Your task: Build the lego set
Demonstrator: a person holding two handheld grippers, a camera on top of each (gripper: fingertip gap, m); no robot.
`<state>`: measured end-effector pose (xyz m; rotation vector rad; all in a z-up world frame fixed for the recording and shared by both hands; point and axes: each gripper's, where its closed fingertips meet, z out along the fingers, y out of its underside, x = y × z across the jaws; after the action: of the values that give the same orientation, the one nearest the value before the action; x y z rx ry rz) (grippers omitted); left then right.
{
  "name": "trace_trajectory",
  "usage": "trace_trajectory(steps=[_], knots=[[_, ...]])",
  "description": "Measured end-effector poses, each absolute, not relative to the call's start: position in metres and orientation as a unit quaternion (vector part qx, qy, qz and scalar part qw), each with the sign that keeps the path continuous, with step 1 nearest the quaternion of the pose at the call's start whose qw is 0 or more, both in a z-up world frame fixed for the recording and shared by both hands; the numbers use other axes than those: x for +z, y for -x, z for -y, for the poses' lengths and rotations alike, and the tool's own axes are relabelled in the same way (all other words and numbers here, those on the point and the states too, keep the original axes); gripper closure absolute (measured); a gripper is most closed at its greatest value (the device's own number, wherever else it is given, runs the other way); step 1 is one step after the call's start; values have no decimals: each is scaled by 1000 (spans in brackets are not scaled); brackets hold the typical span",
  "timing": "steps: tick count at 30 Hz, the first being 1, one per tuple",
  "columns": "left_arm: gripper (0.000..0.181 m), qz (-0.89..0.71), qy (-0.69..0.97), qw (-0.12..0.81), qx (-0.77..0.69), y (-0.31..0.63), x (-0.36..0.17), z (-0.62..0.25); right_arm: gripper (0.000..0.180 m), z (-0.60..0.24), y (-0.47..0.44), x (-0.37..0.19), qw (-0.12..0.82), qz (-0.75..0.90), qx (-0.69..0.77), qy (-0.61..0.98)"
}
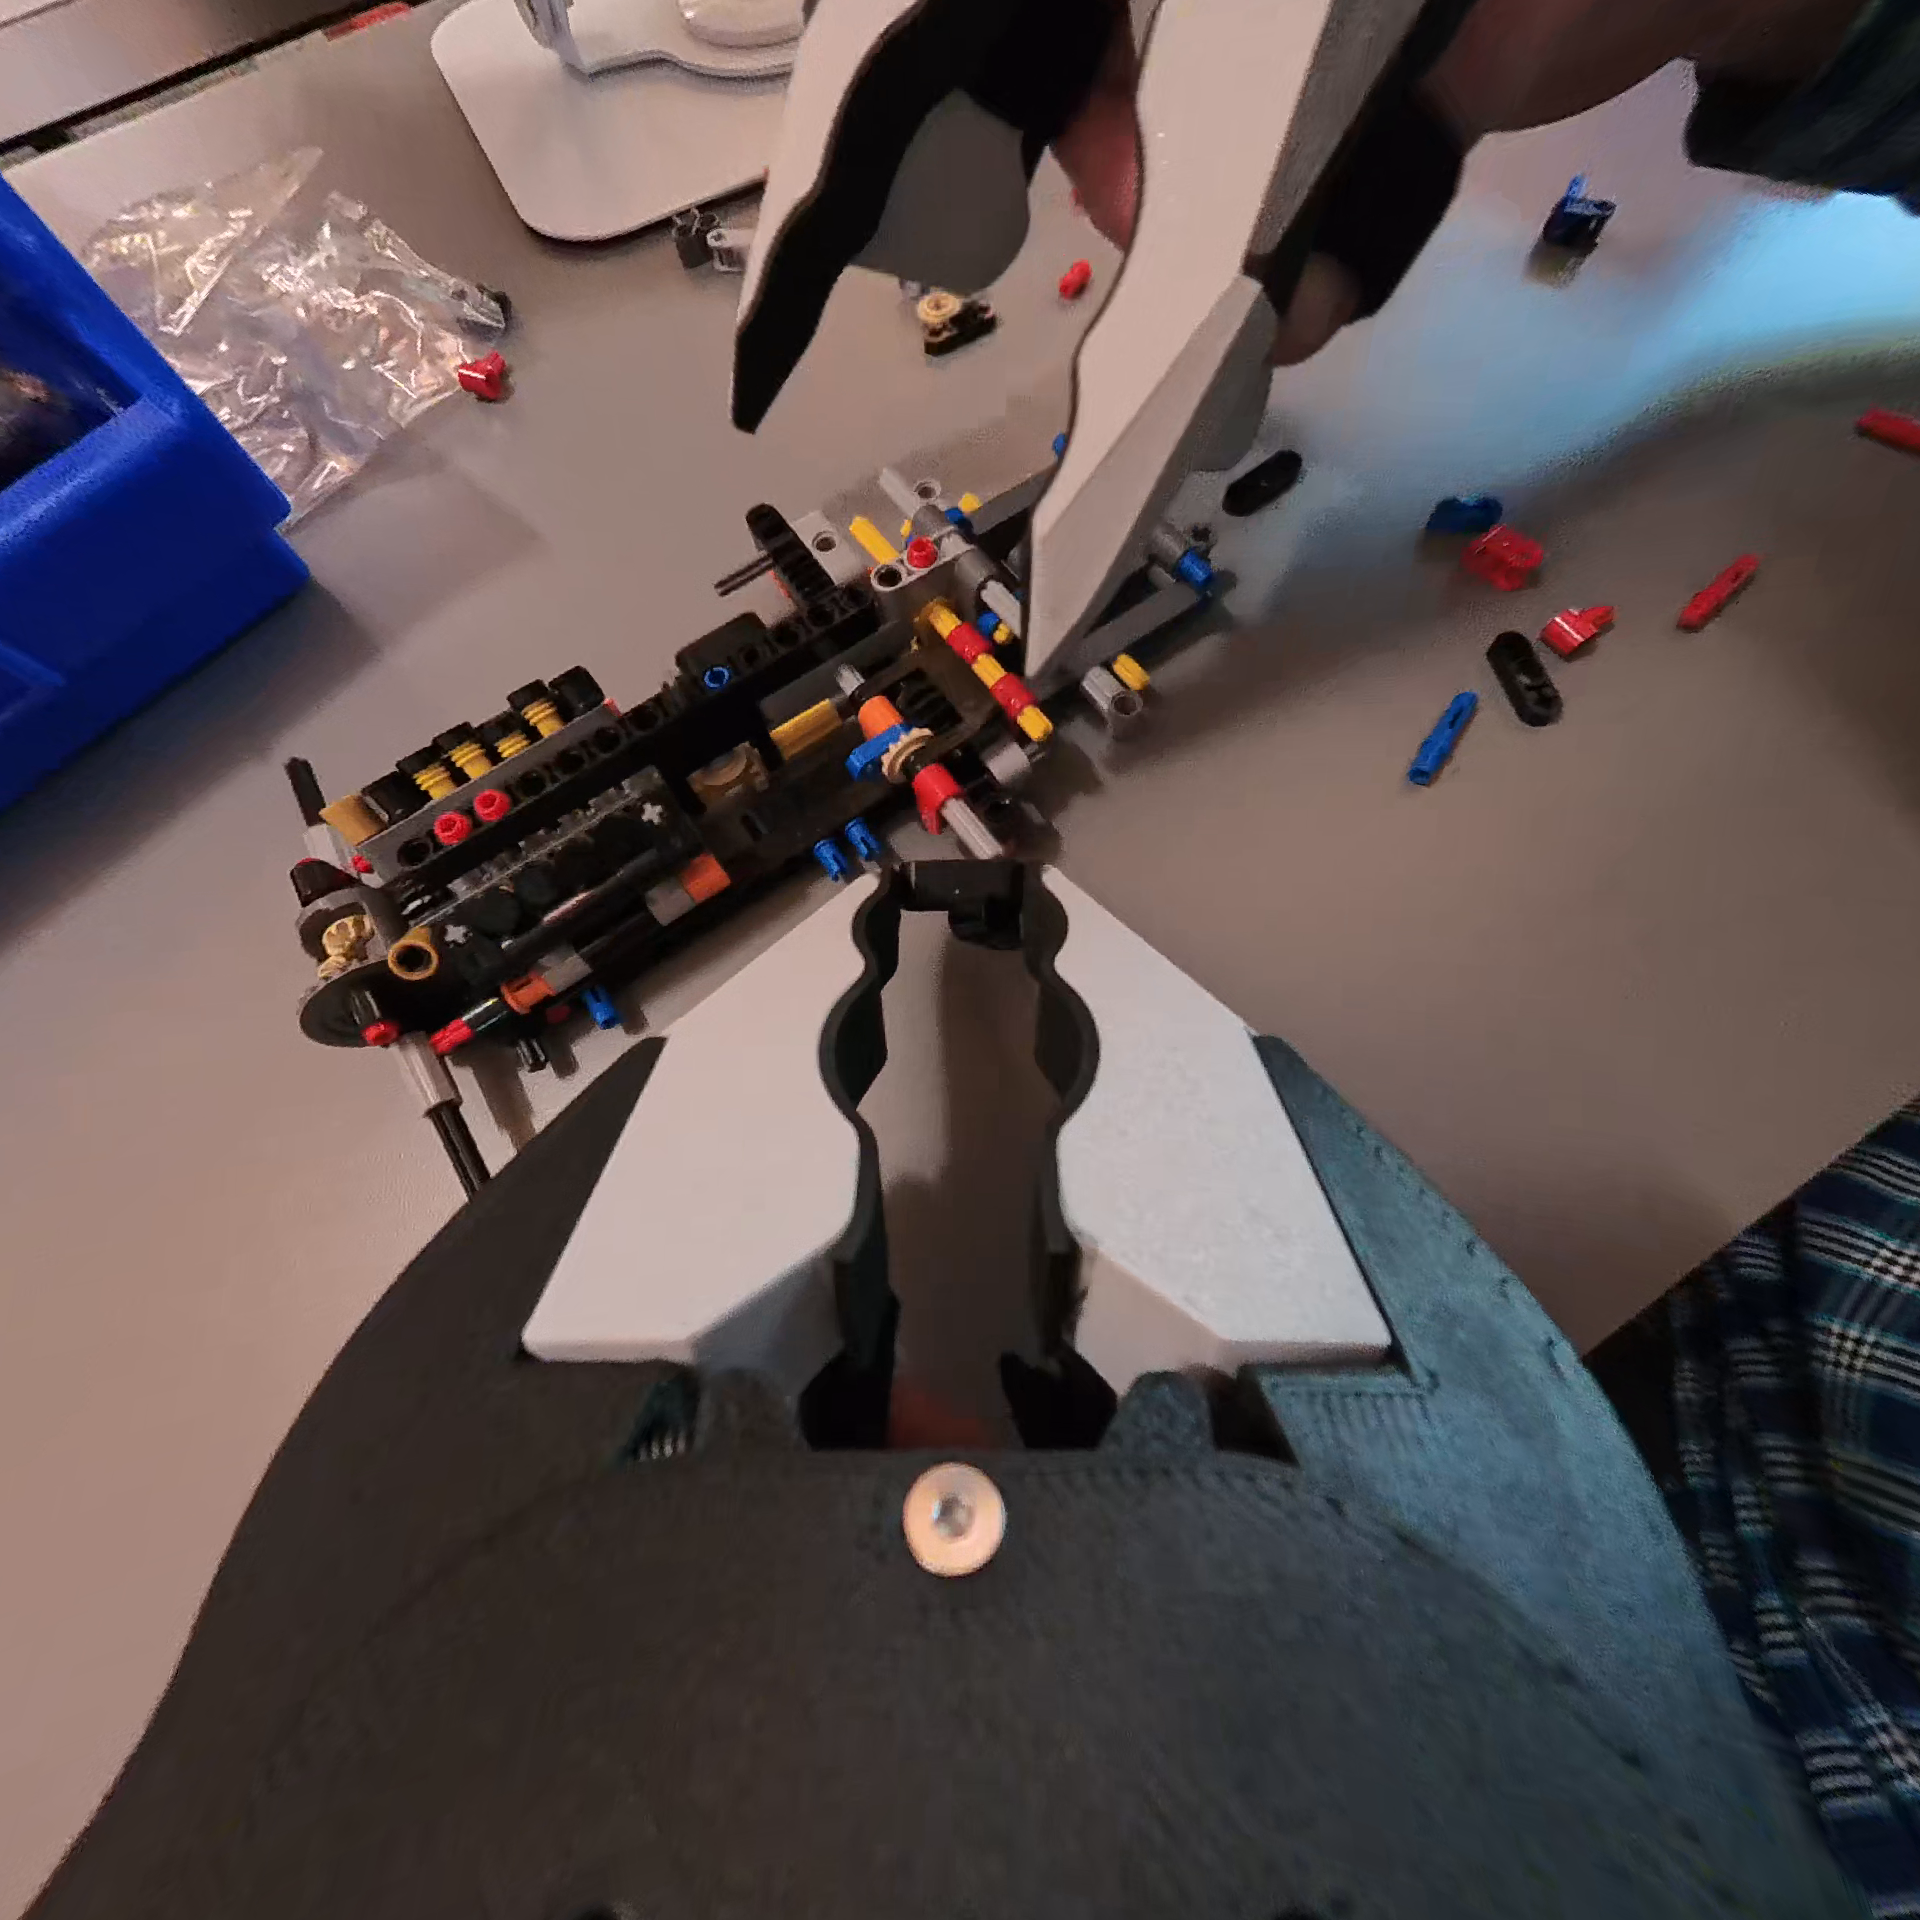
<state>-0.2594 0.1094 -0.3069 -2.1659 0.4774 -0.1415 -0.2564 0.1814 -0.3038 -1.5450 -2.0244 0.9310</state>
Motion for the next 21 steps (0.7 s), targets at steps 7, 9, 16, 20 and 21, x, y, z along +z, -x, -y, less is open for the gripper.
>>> trace_trajectory(steps=[7,9,16,20,21], knots=[[159,-177,875,447,-53,260,-307,-111,87,-173,259,-317,159,733,362,554],[159,-179,876,445,-54,260,-308,-111,90,-173,258,-318,157,733,362,554],[159,-185,872,448,-70,254,-306,-109,100,-179,254,-300,220,739,334,542],[159,-196,871,445,-68,251,-307,-110,117,-160,252,-287,225,752,349,512],[159,-197,872,444,-64,253,-307,-110,116,-157,253,-287,224,755,347,509]])
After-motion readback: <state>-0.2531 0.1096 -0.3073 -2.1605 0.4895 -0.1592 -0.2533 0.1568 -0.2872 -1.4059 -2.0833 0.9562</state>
